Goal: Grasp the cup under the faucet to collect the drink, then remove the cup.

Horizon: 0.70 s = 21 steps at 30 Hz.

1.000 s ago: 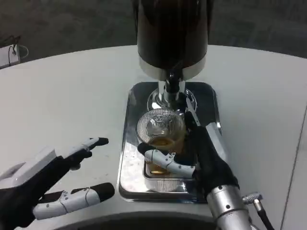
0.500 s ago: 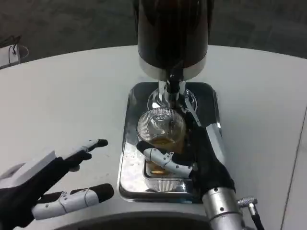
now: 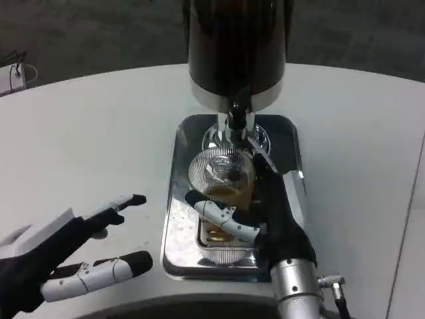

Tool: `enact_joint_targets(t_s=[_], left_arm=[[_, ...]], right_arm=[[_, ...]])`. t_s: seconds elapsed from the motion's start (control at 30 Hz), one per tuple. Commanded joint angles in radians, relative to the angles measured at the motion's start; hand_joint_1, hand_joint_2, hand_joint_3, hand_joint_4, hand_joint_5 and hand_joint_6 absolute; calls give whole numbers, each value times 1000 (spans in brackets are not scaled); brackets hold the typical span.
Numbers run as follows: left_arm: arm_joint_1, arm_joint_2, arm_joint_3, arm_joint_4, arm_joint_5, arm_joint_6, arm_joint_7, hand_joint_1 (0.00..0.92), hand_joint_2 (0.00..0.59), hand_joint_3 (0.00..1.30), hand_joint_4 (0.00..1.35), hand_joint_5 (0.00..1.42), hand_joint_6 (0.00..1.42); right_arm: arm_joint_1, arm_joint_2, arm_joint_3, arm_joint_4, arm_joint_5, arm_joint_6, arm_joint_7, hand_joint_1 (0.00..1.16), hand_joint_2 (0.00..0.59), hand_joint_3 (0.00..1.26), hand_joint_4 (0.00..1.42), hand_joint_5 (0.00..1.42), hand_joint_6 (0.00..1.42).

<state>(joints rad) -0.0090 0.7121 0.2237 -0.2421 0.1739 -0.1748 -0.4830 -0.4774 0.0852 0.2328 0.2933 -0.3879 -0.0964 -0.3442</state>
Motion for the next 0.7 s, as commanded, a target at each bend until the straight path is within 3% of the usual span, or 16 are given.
enact_joint_targets(t_s=[0.03,0.43,0.7], left_arm=[[-4,20,-7,15,-6,3,-14,0,79,120,61,148,227],[-16,29,-20,39,-16,-1,-16,0,79,126,70,158,239],[-21,28,-21,47,-16,-4,-18,0,79,130,85,171,247]], right_arm=[[5,17,17,47,-17,13,-8,866,231,203,274,393,299],[4,30,21,72,-44,24,-63,886,242,298,394,522,432],[7,45,13,81,-45,21,-102,918,258,408,563,677,580]])
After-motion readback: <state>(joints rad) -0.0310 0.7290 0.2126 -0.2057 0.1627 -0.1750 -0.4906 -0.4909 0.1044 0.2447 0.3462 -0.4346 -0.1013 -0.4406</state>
